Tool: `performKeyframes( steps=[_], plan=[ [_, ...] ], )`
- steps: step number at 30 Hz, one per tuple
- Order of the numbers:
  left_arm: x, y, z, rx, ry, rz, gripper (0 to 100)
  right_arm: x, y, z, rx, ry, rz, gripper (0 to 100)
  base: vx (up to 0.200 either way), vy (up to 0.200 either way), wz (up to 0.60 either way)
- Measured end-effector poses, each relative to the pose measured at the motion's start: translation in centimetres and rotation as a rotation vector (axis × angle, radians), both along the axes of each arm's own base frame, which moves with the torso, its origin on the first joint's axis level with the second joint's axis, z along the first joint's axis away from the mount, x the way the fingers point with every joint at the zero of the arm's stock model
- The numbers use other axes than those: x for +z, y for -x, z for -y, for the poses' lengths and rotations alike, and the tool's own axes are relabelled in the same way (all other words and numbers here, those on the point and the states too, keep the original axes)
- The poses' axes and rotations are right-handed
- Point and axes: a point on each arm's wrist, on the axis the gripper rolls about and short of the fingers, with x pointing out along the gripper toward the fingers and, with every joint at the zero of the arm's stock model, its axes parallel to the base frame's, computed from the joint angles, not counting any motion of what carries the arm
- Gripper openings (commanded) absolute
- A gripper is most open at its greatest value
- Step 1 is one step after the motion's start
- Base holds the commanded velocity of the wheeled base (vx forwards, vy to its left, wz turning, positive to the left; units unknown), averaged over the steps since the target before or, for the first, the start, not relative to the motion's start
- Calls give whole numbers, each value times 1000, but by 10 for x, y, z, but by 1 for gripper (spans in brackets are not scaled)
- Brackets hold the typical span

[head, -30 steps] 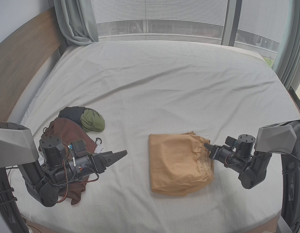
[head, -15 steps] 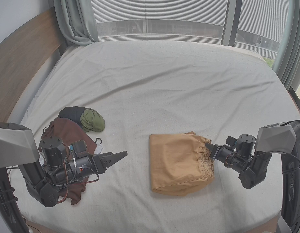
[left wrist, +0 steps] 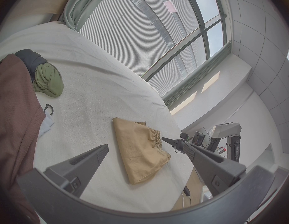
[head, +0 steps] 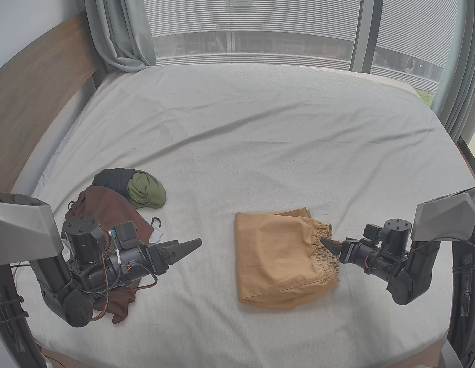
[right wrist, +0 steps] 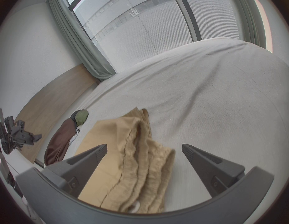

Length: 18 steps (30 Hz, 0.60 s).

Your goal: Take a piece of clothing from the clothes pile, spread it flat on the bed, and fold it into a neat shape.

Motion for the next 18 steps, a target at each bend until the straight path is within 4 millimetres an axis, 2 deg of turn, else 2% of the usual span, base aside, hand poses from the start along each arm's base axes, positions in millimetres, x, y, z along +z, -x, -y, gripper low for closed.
performKeyframes(
  steps=[8,18],
  plan=[
    [-1,0,0,0,-3,-3,100,-7,24,3,13,32,-146,100,0,0,0],
    [-5,-2,0,1,-8,-9,100,-12,30,1,27,-38,-250,100,0,0,0]
  ],
)
